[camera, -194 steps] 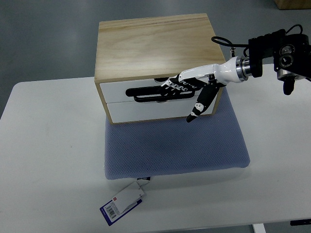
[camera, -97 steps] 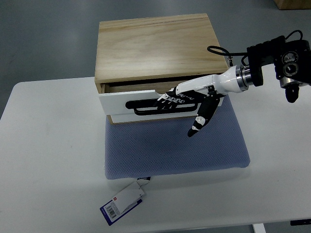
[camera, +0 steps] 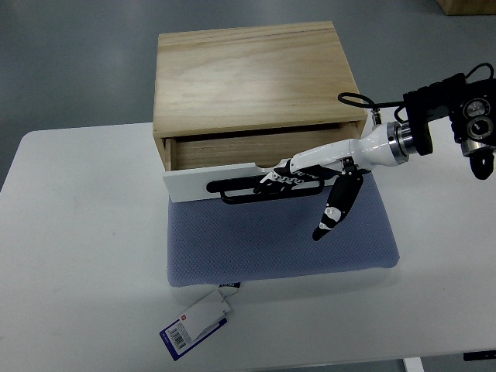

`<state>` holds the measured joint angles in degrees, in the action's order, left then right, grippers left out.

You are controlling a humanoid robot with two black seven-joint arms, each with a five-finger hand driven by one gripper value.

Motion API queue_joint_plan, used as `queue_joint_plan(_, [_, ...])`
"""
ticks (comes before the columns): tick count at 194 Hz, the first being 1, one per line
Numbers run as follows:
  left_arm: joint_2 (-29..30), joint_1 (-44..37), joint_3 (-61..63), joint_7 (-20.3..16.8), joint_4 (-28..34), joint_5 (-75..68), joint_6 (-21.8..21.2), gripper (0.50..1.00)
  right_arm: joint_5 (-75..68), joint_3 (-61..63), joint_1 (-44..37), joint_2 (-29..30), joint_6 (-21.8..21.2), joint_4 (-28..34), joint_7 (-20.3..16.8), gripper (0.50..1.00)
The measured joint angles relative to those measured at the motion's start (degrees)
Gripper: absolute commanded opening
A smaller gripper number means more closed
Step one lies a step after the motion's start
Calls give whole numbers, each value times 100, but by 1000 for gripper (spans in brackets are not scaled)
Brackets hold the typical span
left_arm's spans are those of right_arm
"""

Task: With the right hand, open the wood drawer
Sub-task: 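Pull the upper white drawer out toward the robot with the right hand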

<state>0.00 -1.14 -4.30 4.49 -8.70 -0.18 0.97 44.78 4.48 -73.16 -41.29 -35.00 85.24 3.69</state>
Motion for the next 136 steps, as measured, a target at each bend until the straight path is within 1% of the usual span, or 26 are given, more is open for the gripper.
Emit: queue_joint_plan(136, [0, 0, 4, -3, 0, 0, 0, 1000, -233, -111, -51, -381, 0, 435, -18, 940])
